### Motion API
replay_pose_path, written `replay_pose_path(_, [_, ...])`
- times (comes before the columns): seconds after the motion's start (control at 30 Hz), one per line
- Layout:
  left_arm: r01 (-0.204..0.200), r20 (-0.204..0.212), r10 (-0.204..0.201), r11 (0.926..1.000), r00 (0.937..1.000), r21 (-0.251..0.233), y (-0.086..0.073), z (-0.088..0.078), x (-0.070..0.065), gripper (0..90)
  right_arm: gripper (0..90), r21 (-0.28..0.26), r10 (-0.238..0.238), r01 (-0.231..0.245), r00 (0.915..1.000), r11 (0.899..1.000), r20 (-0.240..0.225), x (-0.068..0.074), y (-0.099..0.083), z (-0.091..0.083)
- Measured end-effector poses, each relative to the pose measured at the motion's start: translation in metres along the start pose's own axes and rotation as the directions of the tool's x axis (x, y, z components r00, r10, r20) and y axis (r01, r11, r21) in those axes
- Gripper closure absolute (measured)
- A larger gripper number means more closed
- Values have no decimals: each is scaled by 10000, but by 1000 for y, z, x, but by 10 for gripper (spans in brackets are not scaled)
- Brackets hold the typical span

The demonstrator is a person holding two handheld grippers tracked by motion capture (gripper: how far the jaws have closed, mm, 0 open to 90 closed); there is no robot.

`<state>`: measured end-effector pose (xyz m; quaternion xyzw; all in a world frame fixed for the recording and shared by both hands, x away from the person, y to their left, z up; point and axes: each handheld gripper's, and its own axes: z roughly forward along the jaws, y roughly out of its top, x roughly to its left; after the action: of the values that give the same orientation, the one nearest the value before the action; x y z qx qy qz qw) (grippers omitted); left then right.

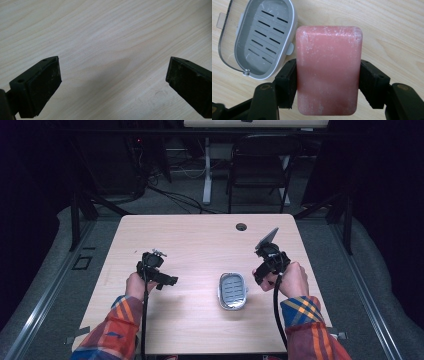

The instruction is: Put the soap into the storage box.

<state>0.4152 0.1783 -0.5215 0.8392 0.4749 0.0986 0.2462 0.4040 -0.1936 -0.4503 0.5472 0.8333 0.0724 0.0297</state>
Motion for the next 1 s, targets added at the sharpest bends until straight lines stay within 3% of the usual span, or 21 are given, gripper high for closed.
replay_pose_path(1.0, [-10,37,10,10000,10000,-1,0,0,0,0,371,77,-628,630,9977,9980,-239,29,17,7])
